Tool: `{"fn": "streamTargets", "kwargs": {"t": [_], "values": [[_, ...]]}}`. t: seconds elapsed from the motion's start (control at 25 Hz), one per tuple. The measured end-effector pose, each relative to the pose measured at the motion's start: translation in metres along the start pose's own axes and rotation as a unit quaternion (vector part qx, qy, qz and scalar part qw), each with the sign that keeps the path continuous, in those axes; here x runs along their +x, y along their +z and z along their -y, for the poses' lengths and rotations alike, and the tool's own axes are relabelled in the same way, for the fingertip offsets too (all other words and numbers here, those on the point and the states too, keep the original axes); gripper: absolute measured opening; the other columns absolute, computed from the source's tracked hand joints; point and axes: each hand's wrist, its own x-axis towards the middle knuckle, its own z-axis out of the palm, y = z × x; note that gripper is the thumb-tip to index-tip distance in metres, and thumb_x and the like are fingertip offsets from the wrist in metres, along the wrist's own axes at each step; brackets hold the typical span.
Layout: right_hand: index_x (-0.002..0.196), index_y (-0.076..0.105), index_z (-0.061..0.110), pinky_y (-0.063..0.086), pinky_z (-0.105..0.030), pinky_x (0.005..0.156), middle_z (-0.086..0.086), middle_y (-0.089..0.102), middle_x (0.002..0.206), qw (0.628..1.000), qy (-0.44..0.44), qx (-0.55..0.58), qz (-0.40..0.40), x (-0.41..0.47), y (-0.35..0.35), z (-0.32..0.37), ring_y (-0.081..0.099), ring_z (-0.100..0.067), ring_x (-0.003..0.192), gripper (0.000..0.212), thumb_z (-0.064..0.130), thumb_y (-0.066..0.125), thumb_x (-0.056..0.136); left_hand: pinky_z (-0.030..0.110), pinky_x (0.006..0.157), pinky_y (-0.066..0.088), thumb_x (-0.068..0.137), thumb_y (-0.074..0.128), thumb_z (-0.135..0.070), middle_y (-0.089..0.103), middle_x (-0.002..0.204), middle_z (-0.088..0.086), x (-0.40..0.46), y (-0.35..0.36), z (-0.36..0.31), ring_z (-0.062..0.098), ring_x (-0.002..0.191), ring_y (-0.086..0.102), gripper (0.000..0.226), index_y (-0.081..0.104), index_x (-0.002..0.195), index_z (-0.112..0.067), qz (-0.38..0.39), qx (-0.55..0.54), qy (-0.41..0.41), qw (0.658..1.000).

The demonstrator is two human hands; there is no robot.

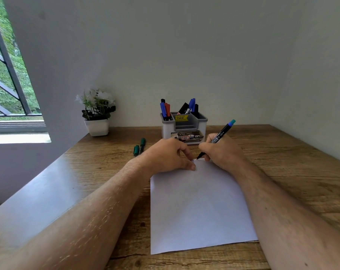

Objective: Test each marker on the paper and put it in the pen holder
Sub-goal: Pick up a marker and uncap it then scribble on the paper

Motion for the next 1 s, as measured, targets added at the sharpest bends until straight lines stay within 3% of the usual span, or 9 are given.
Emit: {"fn": "streamTargets", "kwargs": {"t": [0.2,0.36,0.56,0.76,1.0], "values": [[0.059,0.052,0.015,0.041,-0.029,0.054,-0.005,0.054,0.054,0.999,0.006,0.046,0.011,0.0064,0.0012,-0.0052,0.049,-0.017,0.052,0.024,0.019,0.066,0.079,0.018,0.061,0.038,0.081,0.077,-0.045,0.056,0.08,-0.017,-0.0002,0.0003,0.0014,0.003,0.075,0.054,0.029,0.072,0.107,-0.034,0.0,-0.004,-0.003,1.0],[0.067,0.058,0.013,0.039,-0.026,0.053,-0.005,0.065,0.062,1.0,0.001,0.008,0.008,0.005,0.0018,-0.0039,0.054,-0.012,0.054,0.018,0.022,0.065,0.082,0.019,0.062,0.04,0.08,0.078,-0.046,0.058,0.084,-0.016,0.0001,0.0003,0.001,0.004,0.077,0.054,0.03,0.072,0.107,-0.035,0.001,-0.001,-0.007,1.0],[0.062,0.053,0.013,0.041,-0.027,0.053,-0.01,0.057,0.06,0.999,-0.013,0.029,-0.011,0.0054,0.0027,-0.0061,0.052,-0.017,0.056,0.023,0.019,0.066,0.08,0.018,0.062,0.039,0.081,0.077,-0.045,0.058,0.084,-0.015,-0.0001,0.001,0.0006,0.003,0.077,0.054,0.03,0.072,0.108,-0.034,0.002,-0.002,-0.01,1.0],[0.073,0.062,0.005,0.045,-0.028,0.054,-0.015,0.069,0.071,1.0,-0.012,0.009,-0.002,0.0061,0.0042,-0.0073,0.058,-0.017,0.059,0.019,0.023,0.065,0.08,0.023,0.074,0.046,0.078,0.078,-0.048,0.063,0.097,-0.012,0.0021,0.0012,0.0019,0.006,0.086,0.057,0.032,0.071,0.107,-0.037,0.009,-0.005,-0.024,1.0],[0.062,0.053,0.013,0.042,-0.028,0.054,-0.008,0.056,0.06,1.0,-0.023,0.005,-0.003,0.0056,0.0027,-0.0064,0.051,-0.017,0.057,0.023,0.02,0.066,0.08,0.023,0.074,0.047,0.078,0.078,-0.048,0.063,0.095,-0.012,0.0016,0.0018,0.001,0.007,0.086,0.058,0.031,0.071,0.106,-0.036,0.007,-0.008,-0.029,1.0]]}}
